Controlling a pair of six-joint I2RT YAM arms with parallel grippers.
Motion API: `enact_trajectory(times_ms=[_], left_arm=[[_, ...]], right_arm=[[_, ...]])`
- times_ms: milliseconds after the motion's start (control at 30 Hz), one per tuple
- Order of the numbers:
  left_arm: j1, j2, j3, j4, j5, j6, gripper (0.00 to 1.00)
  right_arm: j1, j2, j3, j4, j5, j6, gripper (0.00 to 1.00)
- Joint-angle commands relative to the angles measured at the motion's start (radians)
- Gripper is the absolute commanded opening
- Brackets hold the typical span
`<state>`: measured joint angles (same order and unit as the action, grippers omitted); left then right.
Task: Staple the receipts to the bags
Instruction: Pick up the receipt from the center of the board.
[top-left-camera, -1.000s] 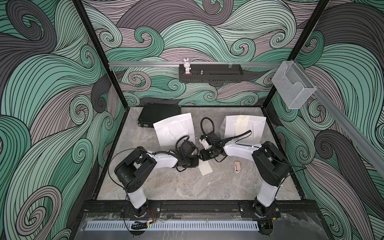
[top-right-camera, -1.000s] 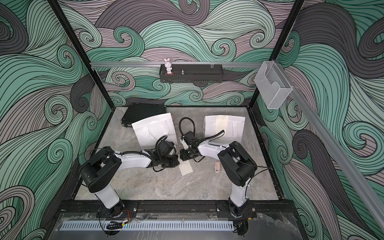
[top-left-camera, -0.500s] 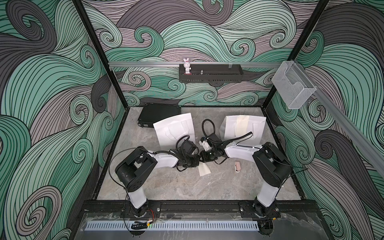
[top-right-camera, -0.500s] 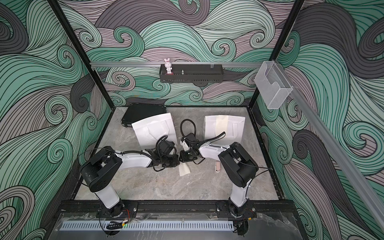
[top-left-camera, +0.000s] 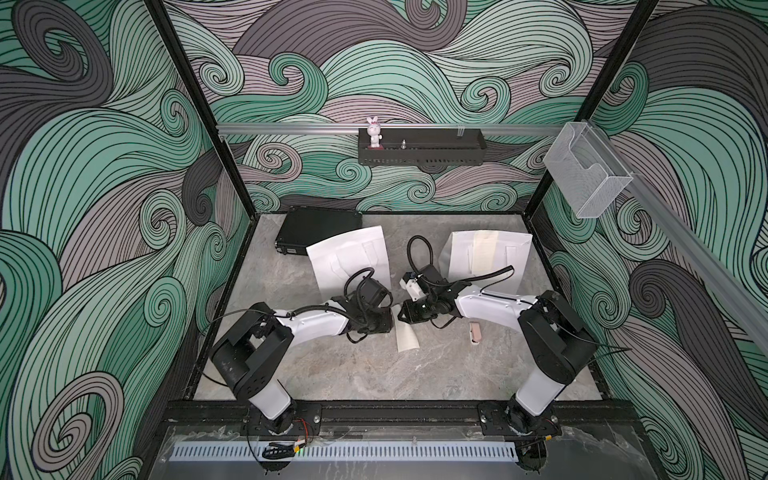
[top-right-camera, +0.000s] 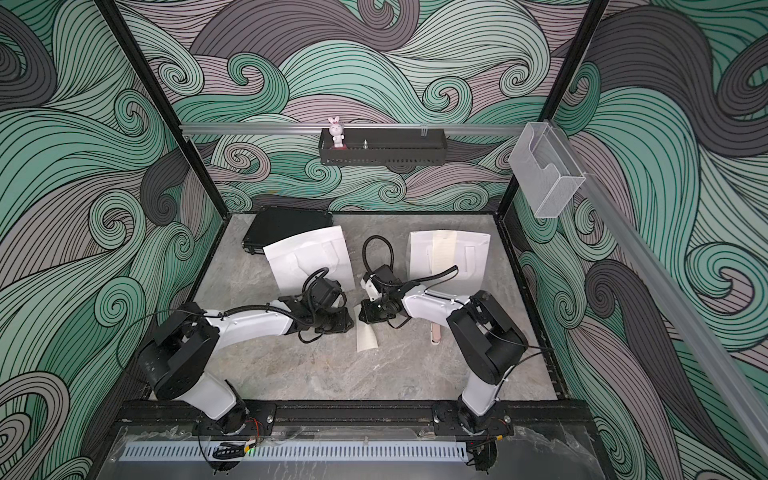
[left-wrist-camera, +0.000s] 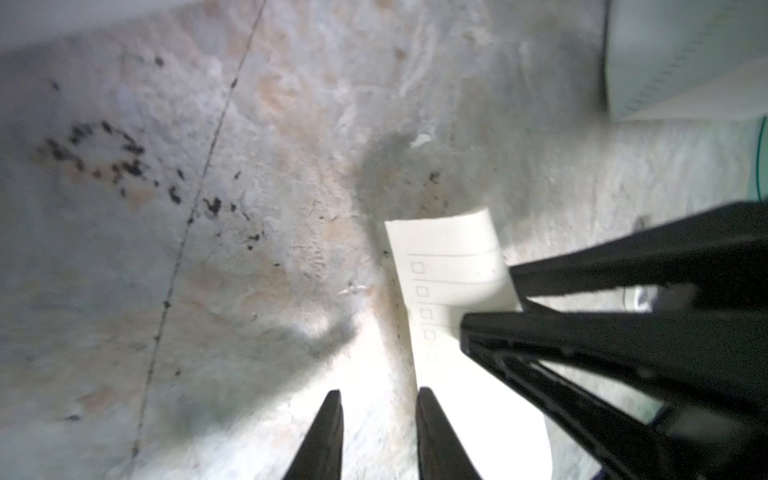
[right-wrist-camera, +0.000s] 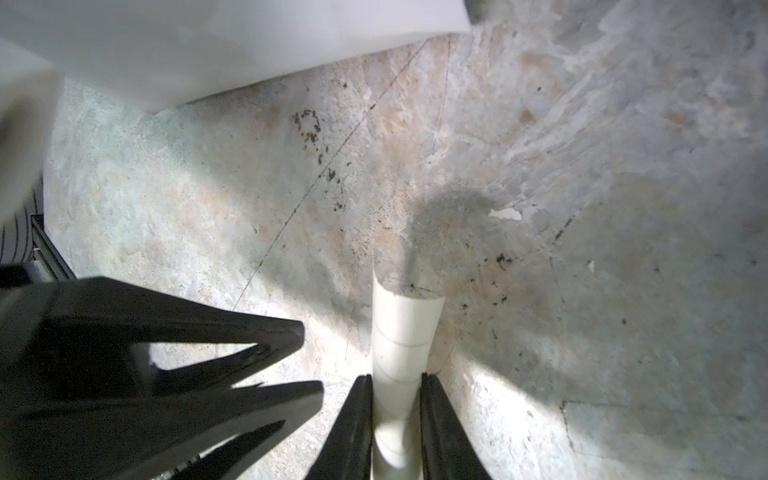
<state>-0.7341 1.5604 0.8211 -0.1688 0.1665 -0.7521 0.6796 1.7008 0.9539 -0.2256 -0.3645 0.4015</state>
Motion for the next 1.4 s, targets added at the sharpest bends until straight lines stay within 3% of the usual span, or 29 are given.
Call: enact_trajectory(times_ms=[0, 167, 367, 500, 867, 1167, 1267, 1367], left_arm=[[0.06, -0.056, 0.023, -0.02, 0.07, -0.046, 0.49], [0.151, -0.109, 0.023, 0.039, 0.246, -0.144, 0.56], [0.172, -0.264, 0.032, 0.071, 0.197, -0.14, 0.64], [0.182, -0.307, 0.038, 0.081, 0.181, -0.133, 0.62], [0.188, -0.285, 0.037, 0.2, 0.313, -0.171, 0.49], [0.188, -0.28, 0.015, 0.247, 0.367, -0.19, 0.49], [0.188, -0.262, 0.017, 0.244, 0.411, -0.191, 0.4], [0.189, -0.256, 0.015, 0.243, 0.423, -0.199, 0.24]], right_arm=[[0.002, -0.065, -0.008, -0.007, -0.022, 0.01, 0.24], [0.002, -0.158, 0.012, -0.041, -0.02, 0.016, 0.25], [0.001, -0.252, 0.07, -0.063, -0.045, 0.017, 0.26], [0.002, -0.291, 0.11, -0.063, -0.07, 0.02, 0.27], [0.032, -0.303, 0.146, -0.068, -0.101, 0.009, 0.28], [0.038, -0.308, 0.135, -0.072, -0.08, 0.007, 0.28], [0.038, -0.308, 0.135, -0.072, -0.077, 0.008, 0.28], [0.038, -0.307, 0.133, -0.073, -0.069, 0.005, 0.28]])
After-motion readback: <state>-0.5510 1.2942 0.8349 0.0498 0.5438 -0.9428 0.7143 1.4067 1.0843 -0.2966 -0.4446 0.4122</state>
